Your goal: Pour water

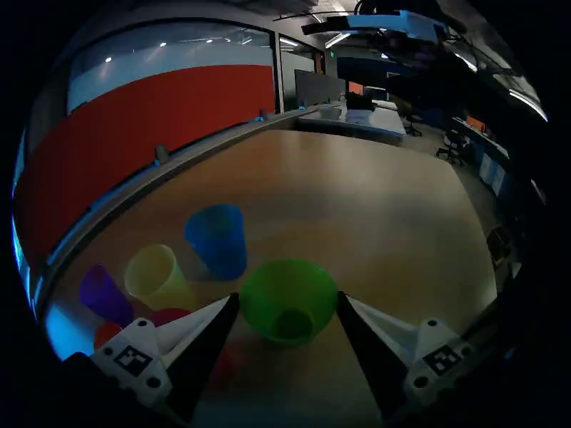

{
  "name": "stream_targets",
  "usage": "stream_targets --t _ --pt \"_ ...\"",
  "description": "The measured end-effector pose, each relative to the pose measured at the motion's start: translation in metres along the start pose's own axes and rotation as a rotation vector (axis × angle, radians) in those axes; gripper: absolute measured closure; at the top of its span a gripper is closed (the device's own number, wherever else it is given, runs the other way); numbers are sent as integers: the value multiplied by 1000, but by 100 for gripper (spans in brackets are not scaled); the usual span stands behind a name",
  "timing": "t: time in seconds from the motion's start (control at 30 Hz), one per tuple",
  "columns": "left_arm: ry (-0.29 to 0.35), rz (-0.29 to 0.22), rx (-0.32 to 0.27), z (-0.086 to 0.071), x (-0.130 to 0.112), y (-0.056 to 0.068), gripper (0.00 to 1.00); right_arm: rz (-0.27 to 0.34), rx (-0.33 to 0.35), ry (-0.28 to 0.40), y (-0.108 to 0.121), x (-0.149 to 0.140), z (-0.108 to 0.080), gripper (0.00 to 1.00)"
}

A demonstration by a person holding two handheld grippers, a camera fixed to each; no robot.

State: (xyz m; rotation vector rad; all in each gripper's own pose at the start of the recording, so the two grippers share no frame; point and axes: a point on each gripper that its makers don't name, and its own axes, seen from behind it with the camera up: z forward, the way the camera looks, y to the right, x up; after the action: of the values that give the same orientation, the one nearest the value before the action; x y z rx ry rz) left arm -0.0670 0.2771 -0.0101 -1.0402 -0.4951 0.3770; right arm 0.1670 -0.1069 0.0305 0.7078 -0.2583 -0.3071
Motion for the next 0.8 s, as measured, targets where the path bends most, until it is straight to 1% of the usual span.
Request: stream_targets --t 0.13,0.2,0.27,0.33,0.57,0.8 --pt "-3 -1 -5 2 -1 2 0 0 -3 0 1 -1 -1 0" --pt "-5 0 -6 2 -1 2 2 0 -5 0 2 -1 -1 0" --pt "-7 2 -3 3 -2 2 9 1 -5 0 2 -2 -2 0" --pt "-6 3 -1 4 -1 2 11 1 -6 0 2 -2 -2 0" --pt "5 13 -8 1 2 6 11 0 -6 2 2 -2 -3 0" --pt "24 16 2 -11 11 4 11 -1 -2 7 0 0 -3 0"
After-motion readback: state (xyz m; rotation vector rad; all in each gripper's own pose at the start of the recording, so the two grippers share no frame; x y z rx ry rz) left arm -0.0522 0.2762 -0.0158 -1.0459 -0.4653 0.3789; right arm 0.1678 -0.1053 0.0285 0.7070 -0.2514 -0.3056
